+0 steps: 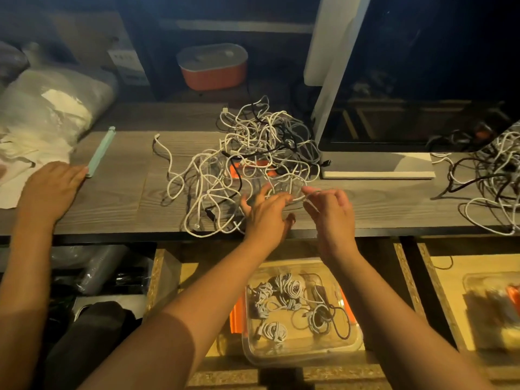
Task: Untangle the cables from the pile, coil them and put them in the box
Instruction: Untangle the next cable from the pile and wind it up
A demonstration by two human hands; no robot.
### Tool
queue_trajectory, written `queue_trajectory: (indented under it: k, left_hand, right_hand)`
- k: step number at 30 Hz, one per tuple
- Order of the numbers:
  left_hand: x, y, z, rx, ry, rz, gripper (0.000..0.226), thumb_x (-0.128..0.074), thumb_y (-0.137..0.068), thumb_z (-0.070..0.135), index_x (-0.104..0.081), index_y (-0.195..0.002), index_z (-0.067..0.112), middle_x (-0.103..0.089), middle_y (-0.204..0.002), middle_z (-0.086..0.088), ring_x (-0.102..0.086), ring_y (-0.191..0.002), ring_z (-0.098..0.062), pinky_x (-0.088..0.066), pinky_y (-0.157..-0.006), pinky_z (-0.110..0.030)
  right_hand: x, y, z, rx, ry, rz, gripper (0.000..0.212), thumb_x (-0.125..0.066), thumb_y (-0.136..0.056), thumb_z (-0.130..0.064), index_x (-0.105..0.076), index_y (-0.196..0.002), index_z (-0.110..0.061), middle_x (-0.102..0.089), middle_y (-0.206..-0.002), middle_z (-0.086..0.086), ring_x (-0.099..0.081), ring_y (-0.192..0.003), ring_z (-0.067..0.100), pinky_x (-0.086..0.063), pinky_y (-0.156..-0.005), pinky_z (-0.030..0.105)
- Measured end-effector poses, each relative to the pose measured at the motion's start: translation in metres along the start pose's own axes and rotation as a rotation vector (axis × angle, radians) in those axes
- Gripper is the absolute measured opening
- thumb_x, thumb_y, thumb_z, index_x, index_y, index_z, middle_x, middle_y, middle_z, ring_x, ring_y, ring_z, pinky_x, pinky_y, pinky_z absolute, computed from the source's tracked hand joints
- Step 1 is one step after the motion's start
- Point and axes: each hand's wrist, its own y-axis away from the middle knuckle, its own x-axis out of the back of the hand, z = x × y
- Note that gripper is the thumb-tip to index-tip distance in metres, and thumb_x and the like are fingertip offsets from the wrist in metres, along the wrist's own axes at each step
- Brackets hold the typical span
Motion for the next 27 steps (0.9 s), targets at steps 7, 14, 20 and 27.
queue_trajectory:
  k: [7,14,20,27]
  left_hand:
    - [0.003,-0.02,-0.006,0.027,-0.168,0.018,0.024,-0.058,-0.087,0.046,-0.064,-0.094,0.024,-0.057,-0.129,0.007,-0.023,-0.141,-0.02,0.007,-0.111,-0.047]
    - [0.013,-0.03,-0.025,0.02,-0.271,0.001,0.037,-0.056,-0.088,0.045,-0.058,-0.121,0.028,-0.048,-0.138,0.009,-0.021,-0.139,-0.019,0.002,-0.11,-0.052]
    - [0.003,-0.021,-0.021,-0.244,-0.165,0.42,0.019,-0.066,-0.078,0.014,-0.069,-0.097,0.018,-0.066,-0.107,-0.001,-0.054,-0.112,-0.022,-0.025,-0.106,-0.052]
    - [-0.001,-0.013,-0.007,-0.271,0.016,0.375,0.02,-0.048,-0.086,0.017,-0.068,-0.09,0.016,-0.066,-0.074,0.004,-0.064,-0.069,-0.018,-0.035,-0.102,-0.047]
  right_hand:
    - [0.012,-0.006,-0.003,0.066,0.169,0.117,0.019,-0.045,-0.096,-0.016,-0.042,-0.078,-0.018,-0.042,-0.069,-0.001,-0.038,-0.059,0.012,-0.035,-0.054,0.027]
    - [0.032,-0.014,-0.005,-0.092,1.34,-0.567,0.016,-0.061,-0.089,-0.036,-0.065,-0.093,-0.021,-0.063,-0.089,-0.003,-0.059,-0.083,0.013,-0.052,-0.076,0.031]
    - [0.013,-0.01,-0.005,0.183,0.714,-0.265,0.021,-0.046,-0.097,-0.02,-0.055,-0.079,-0.019,-0.055,-0.089,-0.003,-0.051,-0.083,0.007,-0.041,-0.076,0.026]
    - [-0.009,-0.004,-0.036,0.014,-0.179,0.016,0.025,-0.036,-0.098,-0.014,-0.049,-0.077,-0.013,-0.063,-0.072,0.004,-0.062,-0.07,0.015,-0.05,-0.071,0.032]
